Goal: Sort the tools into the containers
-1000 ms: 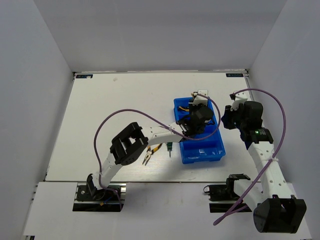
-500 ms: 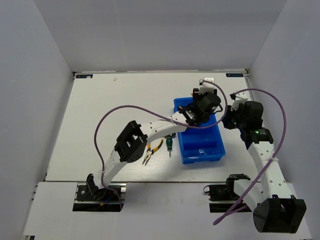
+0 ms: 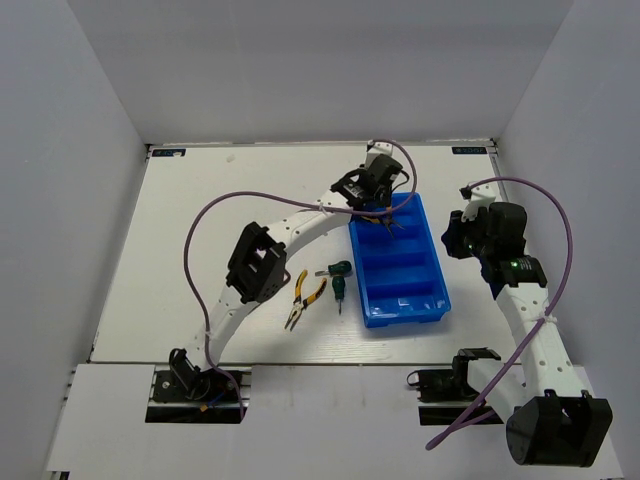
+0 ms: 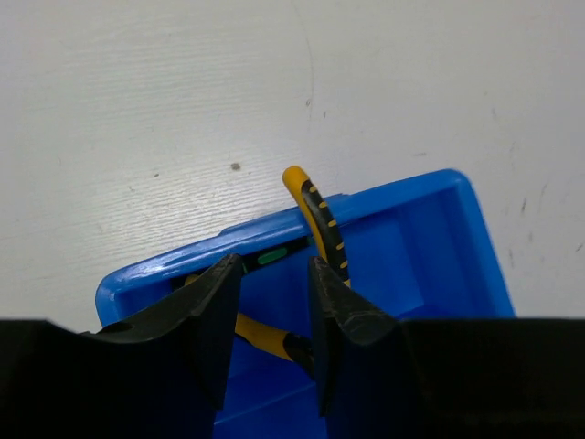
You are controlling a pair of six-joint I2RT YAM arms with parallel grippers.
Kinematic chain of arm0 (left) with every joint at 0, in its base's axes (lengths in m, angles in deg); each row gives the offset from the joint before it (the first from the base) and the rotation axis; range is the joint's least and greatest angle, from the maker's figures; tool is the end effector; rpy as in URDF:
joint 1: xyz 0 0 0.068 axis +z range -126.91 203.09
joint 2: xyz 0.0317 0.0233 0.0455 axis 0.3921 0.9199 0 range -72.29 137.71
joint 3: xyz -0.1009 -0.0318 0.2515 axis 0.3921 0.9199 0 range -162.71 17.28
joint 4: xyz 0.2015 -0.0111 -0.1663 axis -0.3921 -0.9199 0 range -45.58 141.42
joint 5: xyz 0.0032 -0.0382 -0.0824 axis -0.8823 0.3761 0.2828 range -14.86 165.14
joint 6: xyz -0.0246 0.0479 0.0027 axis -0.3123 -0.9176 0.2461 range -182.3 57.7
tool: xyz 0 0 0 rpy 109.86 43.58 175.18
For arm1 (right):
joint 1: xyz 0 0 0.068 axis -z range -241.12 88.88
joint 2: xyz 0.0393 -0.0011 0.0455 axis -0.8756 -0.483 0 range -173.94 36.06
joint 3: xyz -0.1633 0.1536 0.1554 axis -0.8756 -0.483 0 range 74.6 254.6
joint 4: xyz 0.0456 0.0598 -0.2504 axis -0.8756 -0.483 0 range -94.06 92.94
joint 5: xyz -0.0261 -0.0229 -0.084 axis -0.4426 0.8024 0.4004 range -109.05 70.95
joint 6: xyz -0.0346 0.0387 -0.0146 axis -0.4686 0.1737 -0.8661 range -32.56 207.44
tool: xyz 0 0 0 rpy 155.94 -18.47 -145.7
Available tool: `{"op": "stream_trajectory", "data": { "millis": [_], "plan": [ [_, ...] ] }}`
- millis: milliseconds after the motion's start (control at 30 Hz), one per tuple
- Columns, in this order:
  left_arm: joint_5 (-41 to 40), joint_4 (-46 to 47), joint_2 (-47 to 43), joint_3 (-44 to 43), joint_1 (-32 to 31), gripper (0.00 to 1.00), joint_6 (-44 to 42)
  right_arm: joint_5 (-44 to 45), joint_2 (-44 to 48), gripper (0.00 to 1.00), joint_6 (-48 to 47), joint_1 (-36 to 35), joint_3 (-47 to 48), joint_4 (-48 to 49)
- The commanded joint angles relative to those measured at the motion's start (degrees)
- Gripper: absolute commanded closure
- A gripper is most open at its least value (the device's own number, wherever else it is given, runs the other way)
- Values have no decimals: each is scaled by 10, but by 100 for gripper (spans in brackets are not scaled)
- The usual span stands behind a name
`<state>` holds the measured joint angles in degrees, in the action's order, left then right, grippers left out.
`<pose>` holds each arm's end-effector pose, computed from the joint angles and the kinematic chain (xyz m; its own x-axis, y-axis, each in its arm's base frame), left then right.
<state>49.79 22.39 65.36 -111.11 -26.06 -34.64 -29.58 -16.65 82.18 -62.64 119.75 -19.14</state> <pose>0.3712 -0.4060 0.2455 -0.5742 0.0227 -0.8184 0.2227 0.9662 -0.1295 0.2052 0.0119 0.2968 -0.4755 -0.1027 -0.8737 -0.2294 0.9733 0.0105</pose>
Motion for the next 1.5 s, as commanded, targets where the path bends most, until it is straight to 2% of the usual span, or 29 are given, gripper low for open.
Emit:
{"op": "stream_trajectory", "data": {
  "millis": [0, 300, 467, 700, 967, 1067, 1100, 1200, 1233, 1300, 1467],
  "plan": [
    [71, -27, -5, -14, -3, 54, -5, -5, 1, 72, 3, 2, -1, 22],
    [125, -1, -11, 19, -3, 50, -10, 1, -6, 72, 2, 2, -3, 23],
    [125, -1, -4, 19, -3, 46, -10, 0, -7, 72, 2, 2, -2, 24],
    [120, 5, 17, 14, -3, 46, -10, 2, -3, 72, 2, 2, -2, 24],
    [120, 21, 27, 9, -3, 56, -5, 0, 0, 72, 2, 2, -2, 21],
    [125, 21, 32, 9, -3, 67, -5, 1, 0, 72, 2, 1, -2, 23],
    [125, 21, 32, 9, -3, 74, -5, 2, 1, 72, 2, 2, -1, 22],
    [125, 21, 27, 9, -3, 86, -5, 1, 0, 72, 2, 2, -2, 22],
    [125, 21, 22, 9, -3, 93, -5, 0, 1, 72, 2, 2, -3, 22],
    [125, 28, 4, 22, -3, 100, -5, 0, 1, 72, 2, 2, -3, 22],
    [109, 42, -36, 34, -14, 100, -16, -3, -2, 72, 2, 1, -3, 22]
  ]
}}
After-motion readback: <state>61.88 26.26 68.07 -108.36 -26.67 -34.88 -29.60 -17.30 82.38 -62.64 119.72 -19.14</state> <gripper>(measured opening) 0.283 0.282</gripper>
